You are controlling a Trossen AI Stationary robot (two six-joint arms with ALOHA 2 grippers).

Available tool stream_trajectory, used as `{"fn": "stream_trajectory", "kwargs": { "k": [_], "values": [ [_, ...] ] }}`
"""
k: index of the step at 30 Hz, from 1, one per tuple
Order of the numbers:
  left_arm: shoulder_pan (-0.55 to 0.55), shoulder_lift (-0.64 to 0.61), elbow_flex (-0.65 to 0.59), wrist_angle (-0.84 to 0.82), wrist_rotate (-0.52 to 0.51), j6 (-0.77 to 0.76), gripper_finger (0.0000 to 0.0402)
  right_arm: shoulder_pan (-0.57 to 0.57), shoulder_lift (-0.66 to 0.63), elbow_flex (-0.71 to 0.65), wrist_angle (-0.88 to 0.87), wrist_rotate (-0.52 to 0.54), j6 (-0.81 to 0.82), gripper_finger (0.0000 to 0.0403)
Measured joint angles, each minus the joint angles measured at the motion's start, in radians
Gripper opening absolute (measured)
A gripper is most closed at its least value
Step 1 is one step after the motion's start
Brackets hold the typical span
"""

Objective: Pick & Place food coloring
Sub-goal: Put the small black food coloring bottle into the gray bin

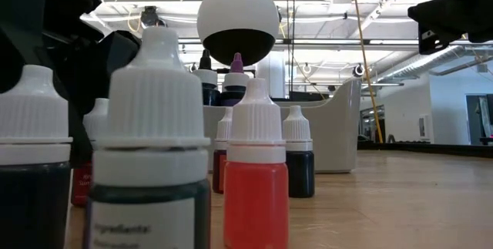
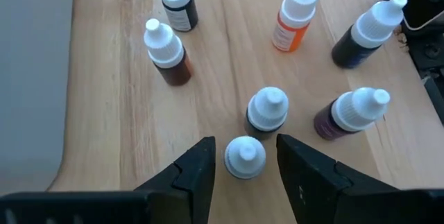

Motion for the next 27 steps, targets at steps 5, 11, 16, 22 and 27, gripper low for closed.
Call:
{"fn": "stream_trajectory", "kwargs": {
  "k": [5,11,16,22,27],
  "values": [
    [0.003,0.000,0.000,0.000,0.000,0.002,0.0156,0.000,0.000,0.000,0.000,0.000,0.000,0.0000],
    [0.005,0.000,0.000,0.000,0.000,-0.003,0.0156,0.000,0.000,0.000,0.000,0.000,0.000,0.0000],
    [0.005,0.000,0.000,0.000,0.016,-0.018,0.0156,0.000,0.000,0.000,0.000,0.000,-0.001,0.0000],
    [0.005,0.000,0.000,0.000,0.026,-0.023,0.0155,0.000,0.000,0.000,0.000,0.000,0.000,0.0000],
    [0.014,0.000,0.000,0.000,0.027,-0.029,0.0123,0.000,0.000,0.000,0.000,0.000,0.000,0.0000]
  ]
}}
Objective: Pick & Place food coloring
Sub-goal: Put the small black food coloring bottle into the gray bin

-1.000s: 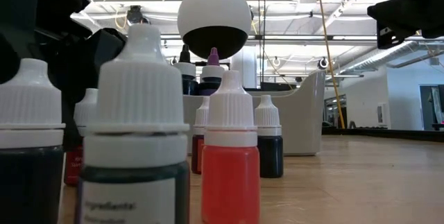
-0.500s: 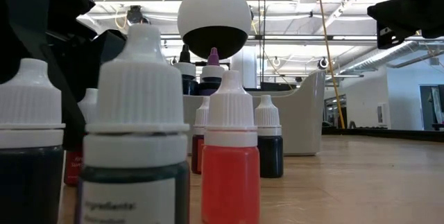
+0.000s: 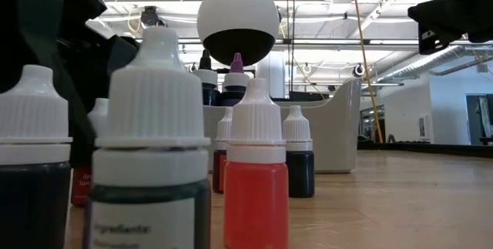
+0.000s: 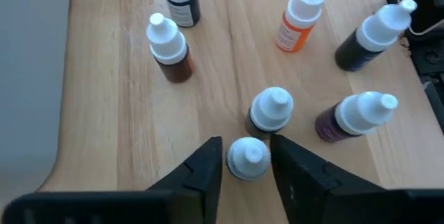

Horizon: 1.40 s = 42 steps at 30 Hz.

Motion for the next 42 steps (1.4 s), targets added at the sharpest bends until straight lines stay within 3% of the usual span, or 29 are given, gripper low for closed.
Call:
{"fn": "stream_trajectory", "kwargs": {
  "k": [5,13,17,23,32,42],
  "values": [
    [0.008,0.000,0.000,0.000,0.004,0.000,0.0076,0.000,0.000,0.000,0.000,0.000,-0.001,0.0000],
    [0.011,-0.016,0.023,-0.067,0.035,0.019,0.0079,0.000,0.000,0.000,-0.004,0.000,-0.001,0.0000],
    [-0.003,-0.057,0.139,-0.291,0.004,0.007,0.0076,0.000,0.000,0.000,-0.007,0.000,0.000,0.0000],
    [-0.016,-0.060,0.420,-0.584,-0.091,0.062,0.0073,0.000,0.000,0.000,-0.011,0.003,-0.001,0.0000],
    [0.102,-0.054,0.679,-0.620,-0.003,0.219,0.0073,0.000,0.000,0.000,-0.007,0.004,0.000,0.0000],
    [0.330,-0.039,0.665,-0.493,0.083,0.375,0.0073,0.000,0.000,0.000,-0.007,0.002,0.000,0.0000]
  ]
}}
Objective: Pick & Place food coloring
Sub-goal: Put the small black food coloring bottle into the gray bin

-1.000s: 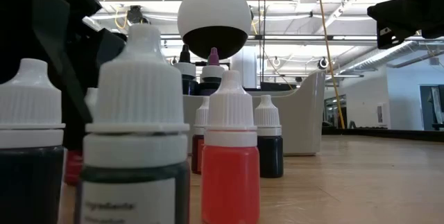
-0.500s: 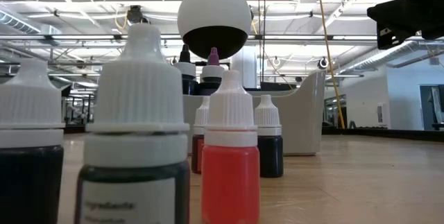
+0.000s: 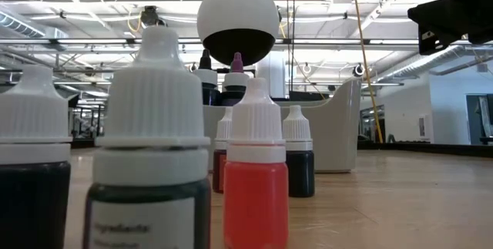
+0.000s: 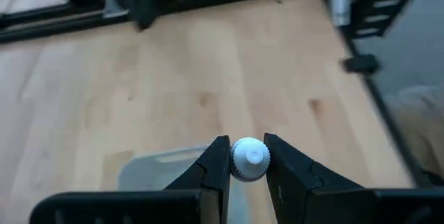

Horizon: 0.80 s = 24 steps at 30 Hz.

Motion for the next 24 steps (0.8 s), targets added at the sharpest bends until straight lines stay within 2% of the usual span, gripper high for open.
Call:
{"fn": "stream_trajectory", "kwargs": {
  "k": [6,15,24],
  "values": [
    [0.093,0.103,-0.016,0.011,0.013,0.000,0.0073,0.000,0.000,0.000,-0.011,-0.002,-0.002,0.0000],
    [0.123,0.233,-0.017,0.018,0.008,-0.008,0.0073,0.000,0.000,0.000,-0.015,-0.006,-0.005,0.0000],
    [0.123,0.245,-0.017,0.029,-0.134,-0.058,0.0073,0.000,0.000,0.000,-0.016,-0.006,-0.011,0.0000]
  ]
}}
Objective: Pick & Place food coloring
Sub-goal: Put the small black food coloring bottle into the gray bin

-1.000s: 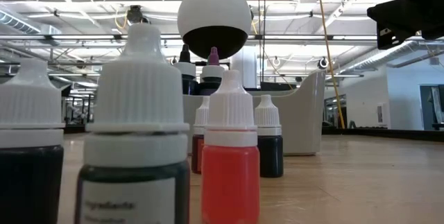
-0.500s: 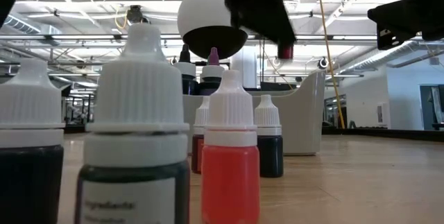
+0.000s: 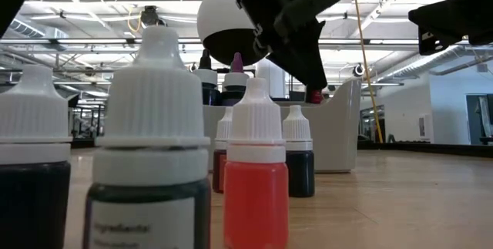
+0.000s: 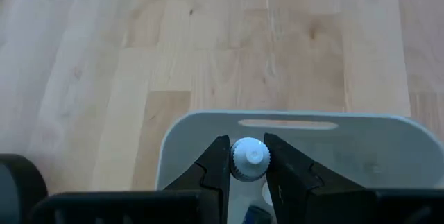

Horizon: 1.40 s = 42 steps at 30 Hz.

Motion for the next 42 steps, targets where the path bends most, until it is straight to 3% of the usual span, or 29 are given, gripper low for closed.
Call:
{"fn": "stream_trajectory", "kwargs": {
  "k": [11,42],
  "values": [
    [0.014,0.025,-0.059,0.098,0.008,-0.029,0.0073,0.000,0.000,0.000,0.003,0.000,0.003,0.0000],
    [0.054,0.033,-0.092,0.095,0.060,-0.033,0.0072,0.000,0.000,0.000,0.002,0.000,0.004,0.0000]
  ]
}}
